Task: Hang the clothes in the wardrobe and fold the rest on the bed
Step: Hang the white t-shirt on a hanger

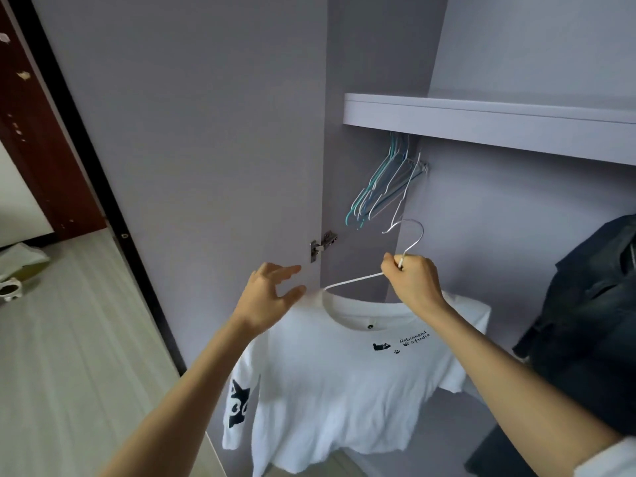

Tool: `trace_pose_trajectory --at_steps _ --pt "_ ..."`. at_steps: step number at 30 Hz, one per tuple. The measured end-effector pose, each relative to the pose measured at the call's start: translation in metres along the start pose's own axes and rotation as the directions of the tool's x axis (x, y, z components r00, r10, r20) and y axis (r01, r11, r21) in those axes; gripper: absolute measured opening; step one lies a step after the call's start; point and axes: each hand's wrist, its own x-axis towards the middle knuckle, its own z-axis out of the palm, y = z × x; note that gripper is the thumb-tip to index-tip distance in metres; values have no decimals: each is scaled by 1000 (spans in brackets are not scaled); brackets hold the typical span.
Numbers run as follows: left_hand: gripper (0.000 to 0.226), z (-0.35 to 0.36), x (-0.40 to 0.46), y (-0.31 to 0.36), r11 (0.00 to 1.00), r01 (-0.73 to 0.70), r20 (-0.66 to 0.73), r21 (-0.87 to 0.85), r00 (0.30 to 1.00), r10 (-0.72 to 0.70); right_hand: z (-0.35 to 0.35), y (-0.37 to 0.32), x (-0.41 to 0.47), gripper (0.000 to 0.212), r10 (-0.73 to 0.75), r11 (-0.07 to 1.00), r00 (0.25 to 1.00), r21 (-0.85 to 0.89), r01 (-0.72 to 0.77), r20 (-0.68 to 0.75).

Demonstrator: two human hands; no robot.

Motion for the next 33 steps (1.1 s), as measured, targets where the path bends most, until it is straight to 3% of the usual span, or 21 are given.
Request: trace_pose_trajectory --at_steps 4,8,11,14,17,22,28,30,33 --pt "42 16 -10 -19 976 -13 81 218 997 -5 -1 3 -7 50 -82 996 994 30 84 -71" --pt "21 33 -13 -17 960 -141 -98 241 981 169 0 1 -13 22 -225 968 970 97 233 -95" --pt "20 36 -11 -24 939 -124 -142 322 974 177 0 1 -19 21 -367 930 929 -25 367 -49" --pt "22 40 -11 -26 933 -134 -133 333 973 187 4 2 -24 12 -470 875 873 -201 440 -129" --pt "17 47 -14 -22 927 -186 -125 326 963 237 10 0 -25 22 -530 834 821 -306 460 -213" --pt "6 59 -16 -13 929 -230 -194 291 936 293 12 -8 -26 25 -473 881 847 -140 452 -241" --pt "20 67 -3 5 982 -142 -299 126 938 174 7 -22 -27 14 -398 912 908 51 407 -128" --pt "18 63 3 1 986 -128 -285 103 946 152 -3 -10 -27 26 -379 924 921 25 383 -84" --pt "19 58 8 -7 984 -135 -247 117 956 160 -19 32 -36 35 -301 938 951 -201 283 -66"
